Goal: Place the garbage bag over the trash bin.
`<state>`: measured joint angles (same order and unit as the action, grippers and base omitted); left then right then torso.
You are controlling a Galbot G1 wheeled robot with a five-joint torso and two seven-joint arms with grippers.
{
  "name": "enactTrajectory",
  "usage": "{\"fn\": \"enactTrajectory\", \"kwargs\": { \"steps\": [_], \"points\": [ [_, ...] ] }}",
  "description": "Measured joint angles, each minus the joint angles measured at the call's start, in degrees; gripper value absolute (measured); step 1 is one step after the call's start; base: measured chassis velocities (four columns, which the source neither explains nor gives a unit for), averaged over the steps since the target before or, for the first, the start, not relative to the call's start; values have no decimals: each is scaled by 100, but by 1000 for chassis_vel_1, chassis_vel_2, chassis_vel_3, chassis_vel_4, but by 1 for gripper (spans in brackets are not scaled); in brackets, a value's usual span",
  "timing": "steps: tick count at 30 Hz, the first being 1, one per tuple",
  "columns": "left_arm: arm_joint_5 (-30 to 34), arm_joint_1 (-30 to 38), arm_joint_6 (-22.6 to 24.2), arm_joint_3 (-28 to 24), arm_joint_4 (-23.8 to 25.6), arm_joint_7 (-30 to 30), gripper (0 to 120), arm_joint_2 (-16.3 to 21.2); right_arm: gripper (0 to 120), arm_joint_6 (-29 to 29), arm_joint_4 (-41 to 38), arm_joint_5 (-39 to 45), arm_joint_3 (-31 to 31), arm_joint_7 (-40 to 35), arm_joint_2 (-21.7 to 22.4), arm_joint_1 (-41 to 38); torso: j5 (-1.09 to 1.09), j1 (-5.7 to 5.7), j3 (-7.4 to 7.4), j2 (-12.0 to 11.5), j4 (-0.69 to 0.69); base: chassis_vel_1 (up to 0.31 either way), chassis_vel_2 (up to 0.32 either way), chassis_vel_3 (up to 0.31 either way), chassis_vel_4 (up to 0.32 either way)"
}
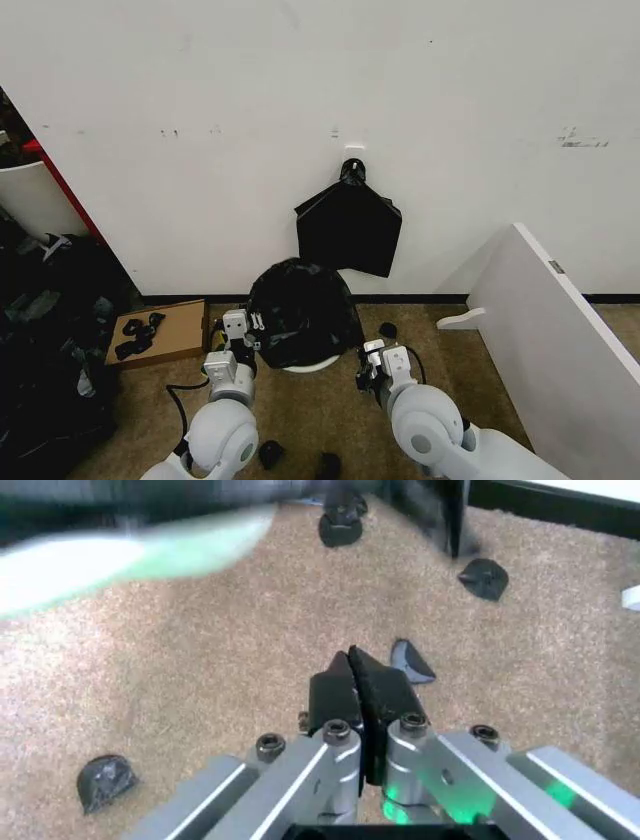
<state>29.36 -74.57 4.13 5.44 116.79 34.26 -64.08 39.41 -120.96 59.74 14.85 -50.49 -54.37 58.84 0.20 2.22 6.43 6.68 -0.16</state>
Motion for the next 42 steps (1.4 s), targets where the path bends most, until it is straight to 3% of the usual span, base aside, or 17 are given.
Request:
{"fn": "enactTrajectory", "kwargs": {
  "steps": [3, 11, 16, 18, 23, 29, 32, 42],
  "points": [
    [43, -5, 27, 26, 0, 0, 4, 43, 1, -45, -167, -59, -103, 43, 5, 40, 1, 0, 0, 0, 0, 0, 0, 0, 0],
    [602, -20, 188, 114, 50, -106, 4, 159, 31, -46, -965, -662, -469, 334, 484, 239, 1, 0, 0, 0, 0, 0, 0, 0, 0],
    [662, 12, 230, 104, 44, -245, 4, 256, 50, 1, -1704, -1061, -728, 1073, 958, 554, 0, 0, 0, 0, -1, 0, 0, 0, 0],
    [662, 12, 242, 97, 43, -250, 4, 256, 54, 20, -1775, -1065, -729, 1169, 988, 553, 0, 0, 0, 0, 0, 0, 0, 0, 0],
    [662, -39, 310, 64, 113, -400, 4, 338, 76, 35, -1750, -1033, -581, 1955, 1015, 271, 0, 0, 0, 0, 2, 0, 0, 0, 0],
    [658, -59, 328, -8, 155, -516, 4, 525, 95, 91, -1427, -628, -418, 2237, 883, 49, 1, 0, 0, 0, 2, 0, 0, 0, 0],
    [655, -61, 330, -51, 156, -544, 4, 555, 90, 101, -1306, -435, -408, 2189, 829, 35, 0, 0, 0, 0, 0, 0, 0, 0, 0],
    [625, -108, 334, -143, 121, -525, 4, 484, 51, 65, -1132, -18, -365, 2074, 781, -9, 0, 0, 0, 0, 1, 0, 0, 0, 0]
  ]
}}
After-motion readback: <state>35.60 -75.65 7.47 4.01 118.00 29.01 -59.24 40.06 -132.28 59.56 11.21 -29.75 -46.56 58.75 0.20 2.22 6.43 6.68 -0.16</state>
